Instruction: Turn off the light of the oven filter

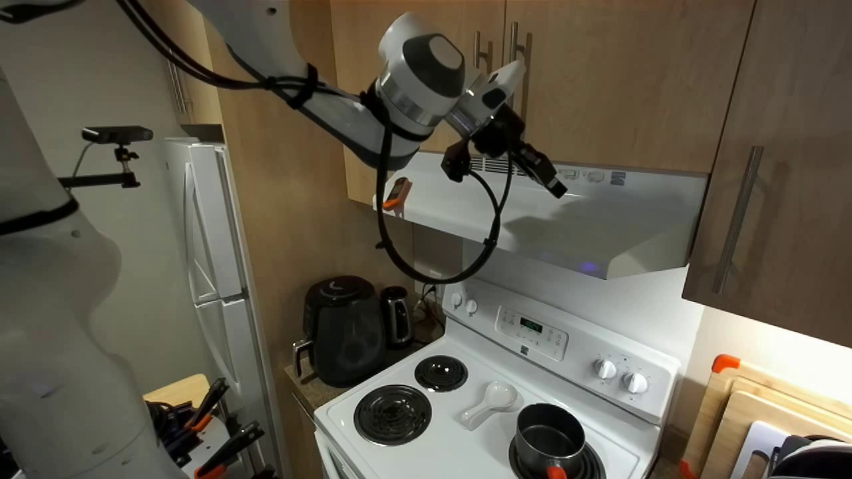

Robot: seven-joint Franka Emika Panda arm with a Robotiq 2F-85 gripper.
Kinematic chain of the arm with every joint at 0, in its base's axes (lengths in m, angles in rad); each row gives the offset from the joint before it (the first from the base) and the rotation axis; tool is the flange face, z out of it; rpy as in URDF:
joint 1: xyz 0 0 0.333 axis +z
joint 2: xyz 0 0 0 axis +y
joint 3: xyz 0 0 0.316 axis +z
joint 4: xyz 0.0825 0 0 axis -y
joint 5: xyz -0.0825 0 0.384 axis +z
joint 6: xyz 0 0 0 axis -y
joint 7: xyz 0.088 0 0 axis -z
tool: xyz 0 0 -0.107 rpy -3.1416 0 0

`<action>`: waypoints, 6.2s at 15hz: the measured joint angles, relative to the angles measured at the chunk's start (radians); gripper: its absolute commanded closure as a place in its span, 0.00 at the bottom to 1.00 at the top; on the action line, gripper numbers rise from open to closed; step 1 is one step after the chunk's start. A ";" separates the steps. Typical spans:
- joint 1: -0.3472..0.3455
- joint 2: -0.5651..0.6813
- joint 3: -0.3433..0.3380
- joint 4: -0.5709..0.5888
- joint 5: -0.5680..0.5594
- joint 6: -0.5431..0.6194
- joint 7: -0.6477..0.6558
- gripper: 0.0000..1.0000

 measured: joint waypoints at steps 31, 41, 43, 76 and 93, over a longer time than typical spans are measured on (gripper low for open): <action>0.005 0.077 0.009 0.095 -0.129 0.061 0.241 1.00; 0.014 0.148 0.015 0.156 -0.117 0.201 0.241 1.00; 0.013 0.151 0.015 0.156 -0.117 0.206 0.241 1.00; 0.060 0.127 -0.032 0.040 0.908 0.295 -0.512 1.00; 0.060 0.068 -0.063 -0.019 0.904 0.304 -0.499 1.00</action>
